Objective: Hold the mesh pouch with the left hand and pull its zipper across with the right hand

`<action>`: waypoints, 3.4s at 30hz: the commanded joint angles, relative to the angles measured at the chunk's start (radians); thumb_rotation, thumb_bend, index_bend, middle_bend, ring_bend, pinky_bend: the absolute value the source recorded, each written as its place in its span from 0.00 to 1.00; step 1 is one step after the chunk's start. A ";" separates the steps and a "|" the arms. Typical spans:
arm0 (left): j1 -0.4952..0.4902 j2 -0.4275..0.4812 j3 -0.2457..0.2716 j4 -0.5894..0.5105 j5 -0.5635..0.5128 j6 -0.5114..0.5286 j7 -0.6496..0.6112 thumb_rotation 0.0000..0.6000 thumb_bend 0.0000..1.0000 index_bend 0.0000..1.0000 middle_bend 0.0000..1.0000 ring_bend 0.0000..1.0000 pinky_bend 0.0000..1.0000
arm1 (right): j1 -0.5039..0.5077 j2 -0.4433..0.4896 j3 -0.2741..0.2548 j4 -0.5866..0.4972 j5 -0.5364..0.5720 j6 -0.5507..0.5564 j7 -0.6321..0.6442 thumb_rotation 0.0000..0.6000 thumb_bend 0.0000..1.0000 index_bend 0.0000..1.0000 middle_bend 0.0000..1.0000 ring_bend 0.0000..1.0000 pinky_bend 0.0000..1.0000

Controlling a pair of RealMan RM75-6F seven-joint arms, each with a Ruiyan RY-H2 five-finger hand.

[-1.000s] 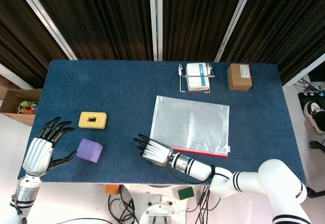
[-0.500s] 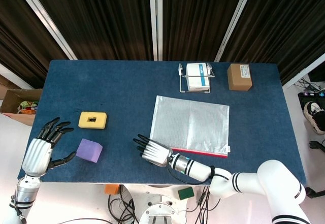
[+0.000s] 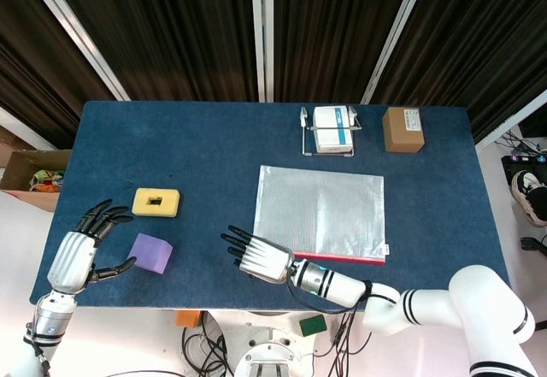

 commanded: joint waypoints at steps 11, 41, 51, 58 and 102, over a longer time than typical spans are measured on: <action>-0.251 -0.130 -0.017 0.087 -0.002 -0.332 -0.344 1.00 0.23 0.29 0.18 0.09 0.14 | -0.019 0.120 0.024 -0.144 -0.126 0.161 -0.027 1.00 0.68 0.68 0.31 0.01 0.09; -0.419 -0.467 -0.028 0.335 0.013 -0.333 -0.426 1.00 0.29 0.39 0.18 0.08 0.14 | 0.023 0.053 0.100 -0.047 -0.102 0.178 0.087 1.00 0.72 0.68 0.29 0.01 0.08; -0.427 -0.498 -0.013 0.394 0.005 -0.315 -0.392 1.00 0.32 0.42 0.18 0.09 0.14 | 0.024 0.053 0.100 -0.046 -0.098 0.184 0.097 1.00 0.72 0.68 0.29 0.01 0.08; -0.424 -0.516 -0.002 0.417 -0.006 -0.306 -0.397 1.00 0.33 0.46 0.18 0.09 0.14 | 0.026 0.050 0.101 -0.043 -0.098 0.188 0.106 1.00 0.72 0.68 0.29 0.01 0.08; -0.356 -0.454 -0.050 0.285 -0.144 -0.276 -1.031 1.00 0.52 0.66 0.25 0.10 0.14 | -0.085 0.075 0.050 -0.019 -0.147 0.309 0.020 1.00 0.74 0.68 0.29 0.01 0.00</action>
